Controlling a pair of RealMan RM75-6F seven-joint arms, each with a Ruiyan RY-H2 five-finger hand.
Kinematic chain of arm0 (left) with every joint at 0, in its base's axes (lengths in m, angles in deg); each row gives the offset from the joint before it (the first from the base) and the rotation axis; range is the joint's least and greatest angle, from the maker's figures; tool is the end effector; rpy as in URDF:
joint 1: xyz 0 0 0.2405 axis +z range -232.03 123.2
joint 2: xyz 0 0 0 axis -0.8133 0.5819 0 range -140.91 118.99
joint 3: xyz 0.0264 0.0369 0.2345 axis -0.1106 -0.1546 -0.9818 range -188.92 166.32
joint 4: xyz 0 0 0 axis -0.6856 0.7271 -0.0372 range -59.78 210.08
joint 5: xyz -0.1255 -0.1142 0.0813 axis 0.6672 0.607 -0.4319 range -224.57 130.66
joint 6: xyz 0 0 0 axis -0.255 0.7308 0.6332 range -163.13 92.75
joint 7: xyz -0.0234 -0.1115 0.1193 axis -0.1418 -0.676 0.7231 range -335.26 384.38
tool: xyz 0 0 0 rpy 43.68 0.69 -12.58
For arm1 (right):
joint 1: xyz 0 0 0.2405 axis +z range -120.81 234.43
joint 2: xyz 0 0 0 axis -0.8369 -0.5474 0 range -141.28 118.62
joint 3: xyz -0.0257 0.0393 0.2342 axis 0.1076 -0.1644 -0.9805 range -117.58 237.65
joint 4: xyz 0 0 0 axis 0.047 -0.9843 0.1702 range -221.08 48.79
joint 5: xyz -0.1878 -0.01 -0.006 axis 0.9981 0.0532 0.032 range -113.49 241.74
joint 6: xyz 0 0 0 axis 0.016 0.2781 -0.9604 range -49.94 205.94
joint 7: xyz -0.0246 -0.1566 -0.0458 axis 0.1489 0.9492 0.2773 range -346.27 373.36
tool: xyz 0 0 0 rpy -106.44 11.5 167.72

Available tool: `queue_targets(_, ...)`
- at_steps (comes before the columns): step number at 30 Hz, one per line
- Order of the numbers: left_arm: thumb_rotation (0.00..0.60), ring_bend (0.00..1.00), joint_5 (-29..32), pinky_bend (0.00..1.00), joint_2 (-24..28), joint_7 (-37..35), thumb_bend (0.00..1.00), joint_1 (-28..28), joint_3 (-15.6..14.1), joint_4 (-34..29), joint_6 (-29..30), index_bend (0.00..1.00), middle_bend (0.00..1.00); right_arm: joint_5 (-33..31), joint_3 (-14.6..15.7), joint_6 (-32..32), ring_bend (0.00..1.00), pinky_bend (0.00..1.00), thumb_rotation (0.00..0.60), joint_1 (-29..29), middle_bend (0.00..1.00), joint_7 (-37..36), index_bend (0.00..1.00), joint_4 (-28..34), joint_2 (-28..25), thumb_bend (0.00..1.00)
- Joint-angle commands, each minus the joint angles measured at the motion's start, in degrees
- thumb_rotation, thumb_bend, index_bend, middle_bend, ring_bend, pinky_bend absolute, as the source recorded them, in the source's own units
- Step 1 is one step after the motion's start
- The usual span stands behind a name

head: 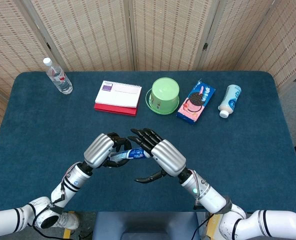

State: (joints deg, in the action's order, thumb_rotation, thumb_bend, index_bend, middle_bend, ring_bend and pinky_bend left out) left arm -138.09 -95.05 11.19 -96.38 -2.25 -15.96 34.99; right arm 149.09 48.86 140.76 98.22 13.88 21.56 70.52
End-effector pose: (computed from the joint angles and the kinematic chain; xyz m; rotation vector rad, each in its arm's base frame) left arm -0.0594 0.3111 0.0489 -1.8875 -1.0031 -1.6635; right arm -0.0230 -0.2774 0.0450 1.9779 -1.0826 1.5944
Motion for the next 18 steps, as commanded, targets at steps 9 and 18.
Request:
queue_targets(9, 0.6, 0.68, -1.2, 0.5, 0.22, 0.35, 0.5, 0.56, -1.86, 1.81, -0.06, 0.71, 0.78, 1.99, 0.74, 3.88, 0.0, 0.0, 0.216, -2.71, 0.0, 0.44, 0.0, 1.55, -3.83, 0.0)
queue_targets(18, 0.6, 0.61, 2.15, 0.44, 0.51, 11.43, 0.5, -0.86, -5.57, 5.9, -10.33, 0.66, 0.76, 2.5, 1.15, 7.41, 0.0, 0.0, 0.216, -6.33, 0.0, -1.93, 0.0, 1.92, -10.08, 0.0)
